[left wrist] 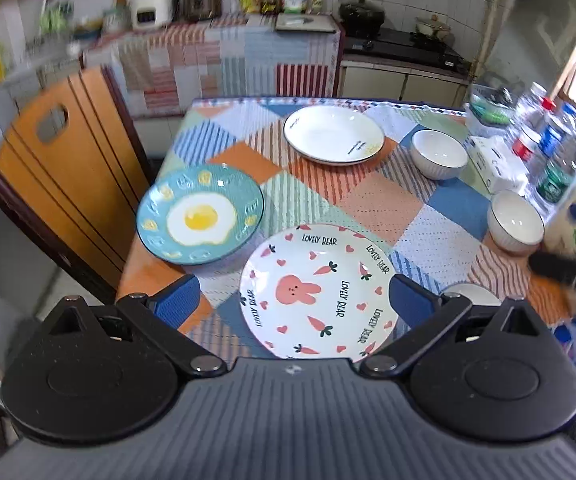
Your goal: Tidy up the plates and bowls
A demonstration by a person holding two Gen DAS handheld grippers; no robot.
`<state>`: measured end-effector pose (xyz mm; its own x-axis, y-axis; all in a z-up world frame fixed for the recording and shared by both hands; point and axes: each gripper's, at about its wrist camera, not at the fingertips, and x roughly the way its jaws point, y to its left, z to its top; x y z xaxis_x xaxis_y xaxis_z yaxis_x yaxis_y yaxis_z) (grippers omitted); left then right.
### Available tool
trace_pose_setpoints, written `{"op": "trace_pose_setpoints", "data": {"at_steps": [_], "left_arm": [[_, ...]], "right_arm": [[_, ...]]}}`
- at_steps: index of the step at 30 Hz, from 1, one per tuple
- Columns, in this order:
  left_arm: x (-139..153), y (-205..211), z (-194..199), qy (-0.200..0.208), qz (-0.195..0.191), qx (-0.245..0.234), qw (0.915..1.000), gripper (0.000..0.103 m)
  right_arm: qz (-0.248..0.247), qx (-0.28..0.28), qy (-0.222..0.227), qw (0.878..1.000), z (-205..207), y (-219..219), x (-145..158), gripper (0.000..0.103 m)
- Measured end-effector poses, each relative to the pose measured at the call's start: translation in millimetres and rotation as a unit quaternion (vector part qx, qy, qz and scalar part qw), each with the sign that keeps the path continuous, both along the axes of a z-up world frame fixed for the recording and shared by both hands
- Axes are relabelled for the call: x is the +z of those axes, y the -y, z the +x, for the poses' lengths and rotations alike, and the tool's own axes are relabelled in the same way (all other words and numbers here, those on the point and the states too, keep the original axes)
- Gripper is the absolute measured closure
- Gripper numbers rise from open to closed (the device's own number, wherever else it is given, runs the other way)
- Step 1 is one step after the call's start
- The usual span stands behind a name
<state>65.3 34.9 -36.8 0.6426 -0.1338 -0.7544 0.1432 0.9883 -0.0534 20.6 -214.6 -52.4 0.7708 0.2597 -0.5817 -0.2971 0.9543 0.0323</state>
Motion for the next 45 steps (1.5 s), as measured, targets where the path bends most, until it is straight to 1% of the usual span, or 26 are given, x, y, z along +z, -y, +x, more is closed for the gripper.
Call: {"op": "trace_pose_setpoints", "data": {"at_steps": [3,4,6,7,8,10,12,14,16,18,20,21,23,26,30,31,32,33,34,35,36,37,38,41,43,45], "left_arm": [[-17.1,-3.7,16.0,0.004,0.017,-0.002,0.9998,0.002],[-23.2,-6.1,22.7,-0.003,0.014,-0.004,0.9999,0.002],[-36.2,-12.7,38.2,-0.028,-0.008,-0.018,0.9994,0.004],[-42.9,-15.2,46.1,-0.044,-0.011,-0.020,0.9988,0.005],[-49.4,-15.7,52.3,-0.061,-0.007,-0.018,0.9979,0.010],[-58.8,-18.3,60.8,-0.090,-0.023,-0.029,0.9953,0.011],[-65.2,-20.4,65.3,-0.092,-0.035,-0.036,0.9945,0.011],[-73.5,-18.8,71.1,-0.091,-0.016,-0.042,0.9949,0.011],[-83.8,-21.3,78.9,-0.104,-0.014,-0.051,0.9932,0.015],[-95.3,-24.3,87.9,-0.123,-0.012,-0.056,0.9907,0.019],[-106.8,-28.1,96.0,-0.144,-0.009,-0.055,0.9880,0.022],[-112.1,-29.9,99.5,-0.152,-0.009,-0.055,0.9868,0.027],[-123.2,-35.1,106.0,-0.168,-0.015,-0.049,0.9845,0.034],[-136.7,-38.0,109.9,-0.187,-0.014,-0.043,0.9813,0.048],[-144.0,-34.7,106.2,-0.196,-0.028,-0.046,0.9791,0.052],[-145.4,-32.9,105.6,-0.196,-0.024,-0.046,0.9793,0.053],[-147.4,-31.1,104.7,-0.193,-0.014,-0.046,0.9801,0.058],[-149.9,-28.9,104.3,-0.191,-0.001,-0.046,0.9805,0.063],[-153.2,-27.4,104.8,-0.193,0.008,-0.044,0.9802,0.066],[-156.8,-27.1,105.4,-0.200,0.012,-0.041,0.9788,0.072],[-160.3,-27.9,106.1,-0.209,0.008,-0.039,0.9771,0.079],[-163.5,-29.2,106.3,-0.215,0.001,-0.036,0.9759,0.080],[-166.5,-30.0,104.9,-0.215,-0.006,-0.031,0.9760,0.081],[-167.6,-28.5,100.5,-0.203,-0.006,-0.023,0.9788,0.081],[-168.8,-28.8,100.4,-0.200,-0.013,-0.007,0.9797,0.081],[-169.7,-27.2,100.6,-0.197,-0.013,0.003,0.9804,0.081]], "right_arm": [[0.042,0.045,-0.029,0.998,21.5,-7.7,-17.8,0.006],[0.042,0.058,-0.036,0.997,27.7,-11.9,-23.9,0.006],[0.035,0.079,-0.050,0.995,40.4,-22.7,-37.9,0.007],[0.034,0.084,-0.055,0.994,45.4,-25.0,-43.8,0.007],[0.037,0.091,-0.062,0.993,51.9,-27.6,-49.9,0.007],[0.036,0.104,-0.081,0.991,67.6,-31.8,-60.8,0.011],[0.017,0.110,-0.101,0.989,83.4,-34.0,-69.4,0.017],[0.019,0.112,-0.127,0.985,99.1,-29.2,-75.7,0.017],[0.030,0.121,-0.152,0.981,112.4,-24.6,-83.6,0.017],[0.034,0.113,-0.177,0.977,122.4,-22.0,-93.2,0.017],[0.046,0.102,-0.206,0.972,133.5,-19.0,-108.1,0.022],[0.056,0.098,-0.221,0.969,137.2,-17.4,-115.2,0.027],[0.068,0.081,-0.242,0.964,143.5,-17.1,-130.3,0.027],[0.078,0.060,-0.258,0.961,150.7,-17.1,-146.1,0.030],[0.091,0.044,-0.273,0.957,158.4,-17.6,-158.4,0.042],[0.095,0.043,-0.277,0.955,160.0,-17.9,-160.4,0.045],[0.097,0.044,-0.282,0.953,160.7,-19.1,-162.4,0.047],[0.096,0.045,-0.285,0.953,161.4,-20.5,-164.0,0.054],[0.097,0.046,-0.288,0.952,162.5,-21.8,-165.4,0.062],[0.099,0.047,-0.293,0.950,162.9,-22.7,-166.8,0.067],[0.103,0.048,-0.299,0.947,163.2,-23.9,-168.3,0.078],[0.100,0.045,-0.303,0.947,163.3,-25.4,-169.6,0.086],[0.089,0.041,-0.303,0.948,163.1,-27.3,-170.6,0.089],[0.073,0.047,-0.294,0.952,160.9,-31.3,-168.9,0.088],[0.082,0.047,-0.296,0.950,162.0,-28.0,-170.0,0.089],[0.109,0.043,-0.306,0.945,165.2,-21.6,-174.8,0.089]]}}
